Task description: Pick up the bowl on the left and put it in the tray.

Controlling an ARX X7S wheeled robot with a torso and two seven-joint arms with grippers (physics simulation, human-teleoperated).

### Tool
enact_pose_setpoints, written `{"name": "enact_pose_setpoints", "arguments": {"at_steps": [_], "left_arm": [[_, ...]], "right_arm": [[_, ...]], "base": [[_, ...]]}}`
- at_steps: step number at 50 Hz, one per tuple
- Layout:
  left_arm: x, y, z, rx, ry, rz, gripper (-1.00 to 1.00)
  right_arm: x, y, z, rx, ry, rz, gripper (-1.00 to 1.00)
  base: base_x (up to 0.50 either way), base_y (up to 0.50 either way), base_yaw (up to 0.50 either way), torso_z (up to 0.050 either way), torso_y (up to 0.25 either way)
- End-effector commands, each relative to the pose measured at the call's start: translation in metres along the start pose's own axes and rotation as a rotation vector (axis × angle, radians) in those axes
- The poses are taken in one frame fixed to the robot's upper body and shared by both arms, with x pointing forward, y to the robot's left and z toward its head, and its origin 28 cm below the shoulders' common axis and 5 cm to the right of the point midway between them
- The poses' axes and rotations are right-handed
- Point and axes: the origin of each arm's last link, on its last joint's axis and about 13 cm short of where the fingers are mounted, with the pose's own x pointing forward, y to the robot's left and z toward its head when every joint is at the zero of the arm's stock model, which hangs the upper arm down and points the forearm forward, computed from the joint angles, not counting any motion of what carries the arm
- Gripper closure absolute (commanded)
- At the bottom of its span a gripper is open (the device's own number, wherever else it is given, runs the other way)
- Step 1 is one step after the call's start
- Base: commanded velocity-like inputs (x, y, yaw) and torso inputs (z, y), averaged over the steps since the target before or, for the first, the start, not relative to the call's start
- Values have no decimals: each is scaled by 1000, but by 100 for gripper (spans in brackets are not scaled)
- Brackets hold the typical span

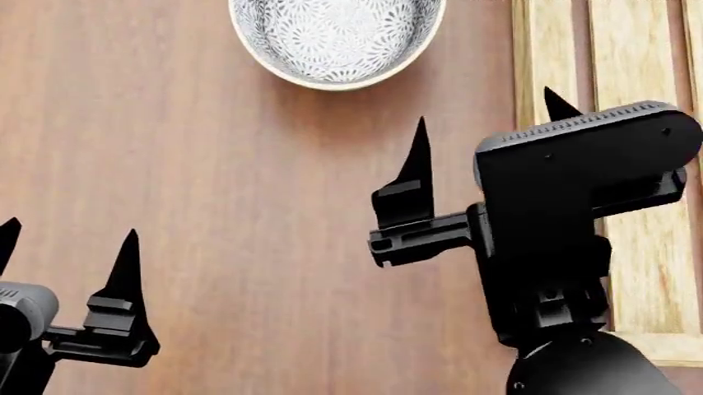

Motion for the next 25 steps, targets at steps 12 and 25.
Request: {"name": "enact_pose_setpoints", "arguments": {"at_steps": [12,25], "left_arm": [[1,7,-9,-24,27,25,-100],[1,8,-13,-26,34,29,-100]], "right_arm": [[69,-1,-17,-487,63,166,-100],[100,-10,-10,-662,13,80,-100]], "base": [[0,0,0,0,0],[0,0,0,0,0]]}}
